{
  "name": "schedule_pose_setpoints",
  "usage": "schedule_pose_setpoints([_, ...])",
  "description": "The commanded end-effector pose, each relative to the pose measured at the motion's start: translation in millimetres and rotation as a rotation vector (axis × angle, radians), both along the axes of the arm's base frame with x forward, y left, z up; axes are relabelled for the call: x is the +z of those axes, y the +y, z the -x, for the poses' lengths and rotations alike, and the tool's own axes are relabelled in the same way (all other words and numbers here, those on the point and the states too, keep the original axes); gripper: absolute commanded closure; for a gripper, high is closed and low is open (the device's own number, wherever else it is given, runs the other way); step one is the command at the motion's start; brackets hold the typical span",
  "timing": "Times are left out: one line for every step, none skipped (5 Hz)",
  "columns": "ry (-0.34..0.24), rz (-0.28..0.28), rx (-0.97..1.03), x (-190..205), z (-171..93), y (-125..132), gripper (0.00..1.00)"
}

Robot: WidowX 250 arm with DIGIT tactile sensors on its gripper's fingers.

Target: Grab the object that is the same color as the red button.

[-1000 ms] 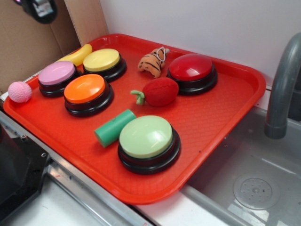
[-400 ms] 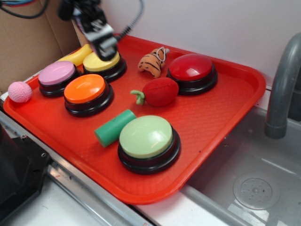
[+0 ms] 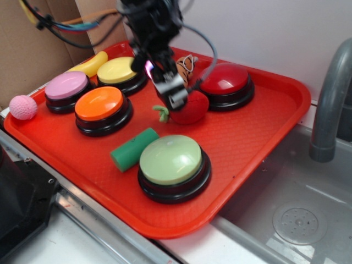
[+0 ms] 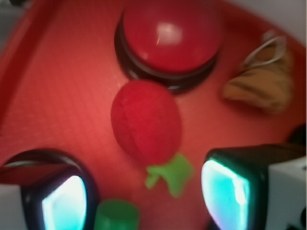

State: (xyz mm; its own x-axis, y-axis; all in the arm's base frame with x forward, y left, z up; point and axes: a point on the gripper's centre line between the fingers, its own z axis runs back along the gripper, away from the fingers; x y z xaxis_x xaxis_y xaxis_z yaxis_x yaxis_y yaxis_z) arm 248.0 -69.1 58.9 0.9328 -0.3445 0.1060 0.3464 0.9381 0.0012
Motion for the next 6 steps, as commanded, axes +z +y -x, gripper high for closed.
schedule_pose_setpoints([-0.007, 0.039, 0.032, -23.8, -28.2, -8.2, 0.00])
schedule_pose_setpoints([-0.005, 0.022, 0.052, -31.1, -32.4, -8.0, 0.00])
schedule_pose_setpoints([-0.010, 0.019, 0.080, -34.4, -33.4, -5.3, 0.81])
schedule_pose_setpoints([-0.018, 0.018, 0.080, -29.3, -31.0, -4.2, 0.95])
schedule_pose_setpoints([-0.020, 0.019, 0.100, -10.0, -26.2, 5.3, 0.95])
schedule_pose_setpoints([-0.029, -0.004, 0.174, 21.2, -17.9, 22.8, 0.95])
